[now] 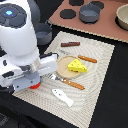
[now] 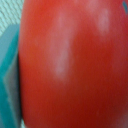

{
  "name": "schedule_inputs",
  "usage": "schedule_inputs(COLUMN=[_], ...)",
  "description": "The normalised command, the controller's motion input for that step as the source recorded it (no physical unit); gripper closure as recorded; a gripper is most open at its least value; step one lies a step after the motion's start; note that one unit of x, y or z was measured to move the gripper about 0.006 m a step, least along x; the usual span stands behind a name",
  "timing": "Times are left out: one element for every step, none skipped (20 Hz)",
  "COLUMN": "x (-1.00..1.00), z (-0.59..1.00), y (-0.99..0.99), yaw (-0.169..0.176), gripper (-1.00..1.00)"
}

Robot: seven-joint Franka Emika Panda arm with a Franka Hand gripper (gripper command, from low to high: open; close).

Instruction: Interact with the objects in diverse but meaningful ways.

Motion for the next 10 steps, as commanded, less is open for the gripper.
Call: schedule_inputs(x=[0.24, 0.22, 0.23, 0.22, 0.20, 0.16, 0.29, 0.41, 0.40, 0.41], z=[0.83, 0.87, 0.89, 0.89, 0.75, 0.73, 0.77, 0.76, 0.63, 0.44], y=[-0.11, -0.13, -0.14, -0.14, -0.15, -0.20, -0.18, -0.18, -0.21, -0.27], yaw=[0.000, 0.000, 0.000, 0.000, 0.000, 0.000, 0.000, 0.000, 0.000, 0.000], gripper=[-1.00, -1.00, -1.00, -1.00, -1.00, -1.00, -1.00, -1.00, -1.00, -1.00])
